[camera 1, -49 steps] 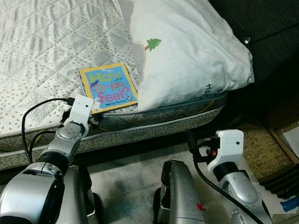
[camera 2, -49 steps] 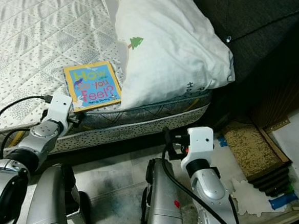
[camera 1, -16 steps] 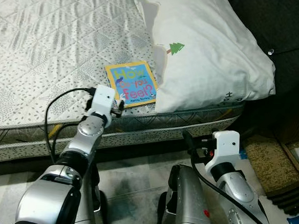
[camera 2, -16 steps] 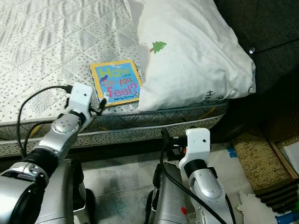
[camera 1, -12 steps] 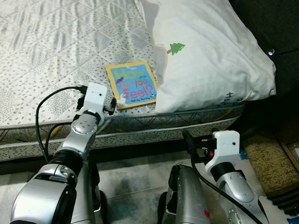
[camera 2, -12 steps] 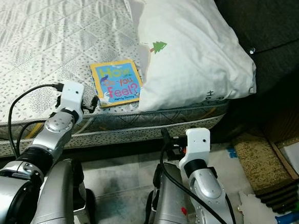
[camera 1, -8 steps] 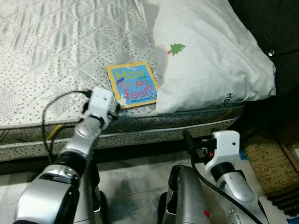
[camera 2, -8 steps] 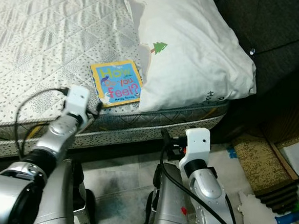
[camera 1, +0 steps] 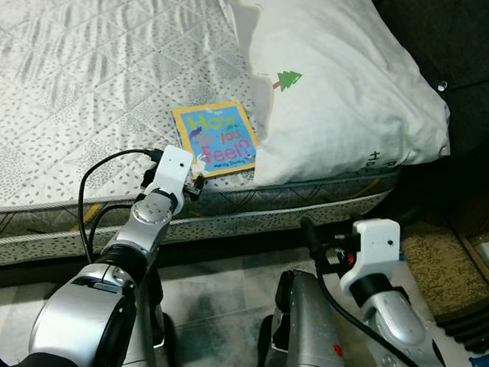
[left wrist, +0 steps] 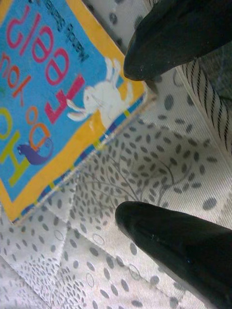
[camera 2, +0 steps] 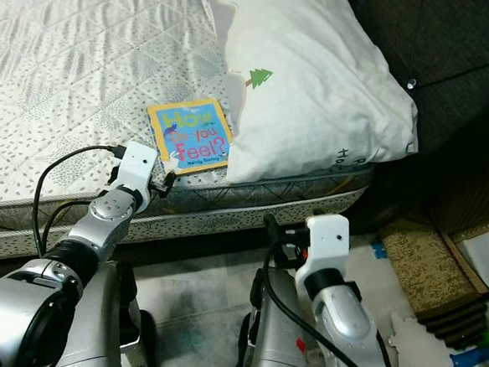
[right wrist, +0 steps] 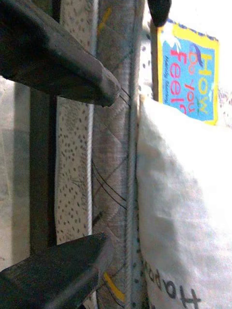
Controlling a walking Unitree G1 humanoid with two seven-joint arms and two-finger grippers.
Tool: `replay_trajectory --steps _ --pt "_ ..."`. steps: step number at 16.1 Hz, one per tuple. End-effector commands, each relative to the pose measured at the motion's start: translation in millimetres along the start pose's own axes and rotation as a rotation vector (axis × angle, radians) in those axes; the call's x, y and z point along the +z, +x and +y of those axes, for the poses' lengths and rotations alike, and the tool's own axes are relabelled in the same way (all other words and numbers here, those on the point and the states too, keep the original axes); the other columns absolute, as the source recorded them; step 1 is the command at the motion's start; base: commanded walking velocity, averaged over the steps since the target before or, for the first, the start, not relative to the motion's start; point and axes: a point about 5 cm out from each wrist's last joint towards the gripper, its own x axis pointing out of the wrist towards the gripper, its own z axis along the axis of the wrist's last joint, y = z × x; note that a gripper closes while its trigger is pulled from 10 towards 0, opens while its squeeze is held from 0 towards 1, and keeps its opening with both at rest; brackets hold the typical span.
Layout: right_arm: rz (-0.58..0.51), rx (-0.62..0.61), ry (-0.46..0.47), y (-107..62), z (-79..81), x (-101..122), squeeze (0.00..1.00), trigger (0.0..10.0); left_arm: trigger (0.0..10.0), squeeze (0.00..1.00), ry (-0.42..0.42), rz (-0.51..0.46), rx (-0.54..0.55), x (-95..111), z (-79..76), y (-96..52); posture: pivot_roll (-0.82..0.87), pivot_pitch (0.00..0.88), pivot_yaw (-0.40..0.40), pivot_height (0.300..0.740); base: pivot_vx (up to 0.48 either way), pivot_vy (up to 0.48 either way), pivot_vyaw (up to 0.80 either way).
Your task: Clean up the room
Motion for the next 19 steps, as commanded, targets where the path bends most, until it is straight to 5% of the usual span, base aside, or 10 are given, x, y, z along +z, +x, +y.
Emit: replay_trajectory --steps 1,6,12,19 --pt "0.01 -0.003 -0.004 -5.6 -2.0 1 0.0 10.0 10.0 0.0 0.012 0.043 -0.012 -7 -0.7 -0.7 -0.17 0.336 -0.048 0.549 0.0 0.0 0.0" --pt "0.019 0.021 0.019 -14.6 3.5 9 0.0 10.0 10.0 0.0 0.018 0.072 -0.005 -11 1.2 -1.1 -0.19 0.365 -0.052 0.549 0.0 0.0 0.0" --pt "0.084 0.071 0.046 -43.2 13.3 11 0.0 10.0 10.0 0.0 -0.004 0.026 -0.05 -1 -13.6 1.1 -0.2 0.398 -0.051 0.549 0.0 0.0 0.0" --pt "0.096 0.066 0.081 -43.7 13.7 13 0.0 10.0 10.0 0.0 -0.008 0.012 -0.063 5 -18.9 2.6 -0.2 0.403 -0.047 0.549 0.0 0.0 -0.06"
